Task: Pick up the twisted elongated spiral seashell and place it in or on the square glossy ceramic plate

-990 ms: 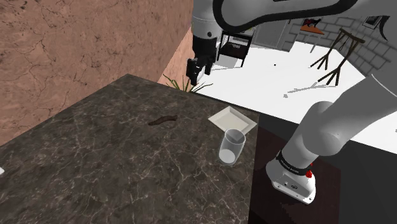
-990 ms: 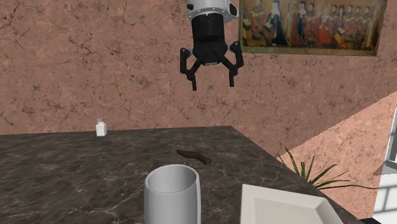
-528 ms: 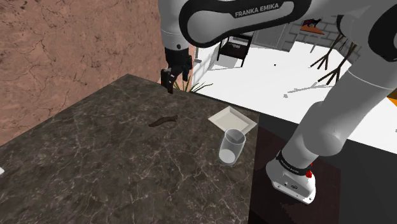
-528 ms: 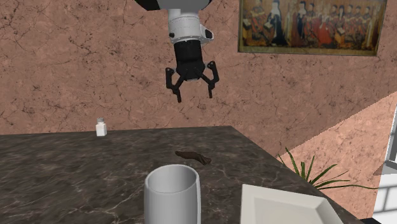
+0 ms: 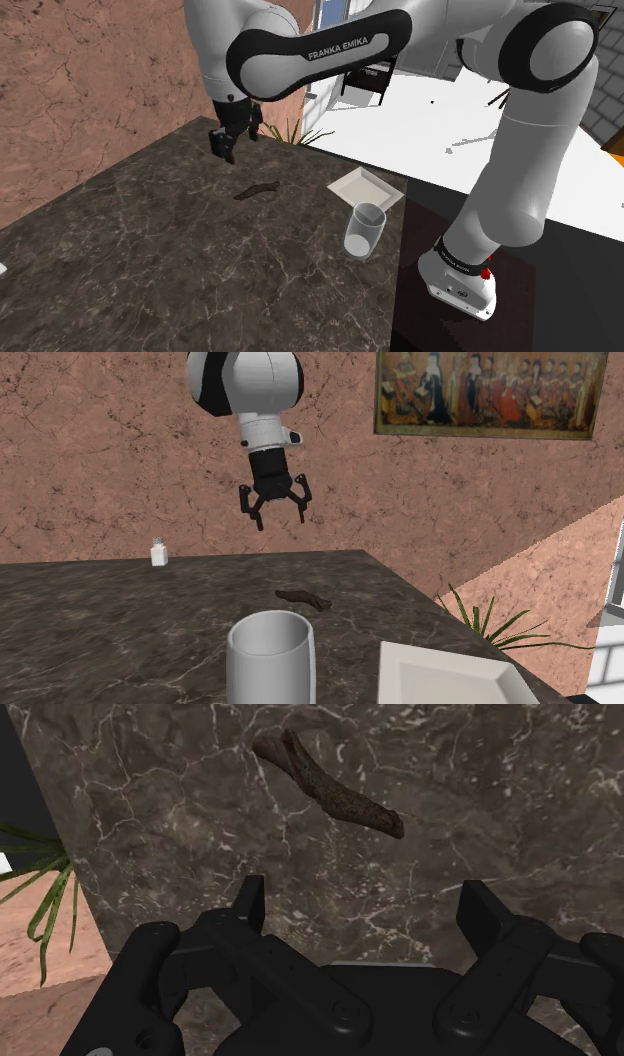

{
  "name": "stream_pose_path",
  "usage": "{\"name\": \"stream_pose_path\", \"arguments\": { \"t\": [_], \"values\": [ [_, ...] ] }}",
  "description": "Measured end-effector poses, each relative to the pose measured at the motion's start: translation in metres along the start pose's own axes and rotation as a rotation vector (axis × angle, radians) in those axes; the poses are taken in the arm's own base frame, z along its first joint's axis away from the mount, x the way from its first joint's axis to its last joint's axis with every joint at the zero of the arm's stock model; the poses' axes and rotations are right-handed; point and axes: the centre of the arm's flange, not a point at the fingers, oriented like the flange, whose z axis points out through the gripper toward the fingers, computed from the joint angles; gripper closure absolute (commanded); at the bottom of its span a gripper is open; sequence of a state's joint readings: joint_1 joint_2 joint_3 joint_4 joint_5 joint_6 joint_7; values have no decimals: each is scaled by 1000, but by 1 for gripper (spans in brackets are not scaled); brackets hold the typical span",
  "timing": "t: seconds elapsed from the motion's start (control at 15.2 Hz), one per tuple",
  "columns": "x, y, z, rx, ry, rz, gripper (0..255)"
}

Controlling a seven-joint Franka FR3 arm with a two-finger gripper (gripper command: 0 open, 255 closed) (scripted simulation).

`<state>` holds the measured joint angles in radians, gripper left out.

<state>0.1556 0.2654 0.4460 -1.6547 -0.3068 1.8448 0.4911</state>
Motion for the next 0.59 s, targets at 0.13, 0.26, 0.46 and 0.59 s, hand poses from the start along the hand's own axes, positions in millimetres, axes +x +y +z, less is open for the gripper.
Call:
{"name": "stream_pose_path", "arguments": {
  "t": [0.13, 0.26, 0.46, 0.59],
  "values": [
    [23, -18, 6, -10, 3, -14, 0],
    [36, -33, 16, -18, 6, -26, 0],
    [40, -38, 29, -22, 7, -28, 0],
    [42, -39, 37, -22, 8, -28, 0]
  ]
}}
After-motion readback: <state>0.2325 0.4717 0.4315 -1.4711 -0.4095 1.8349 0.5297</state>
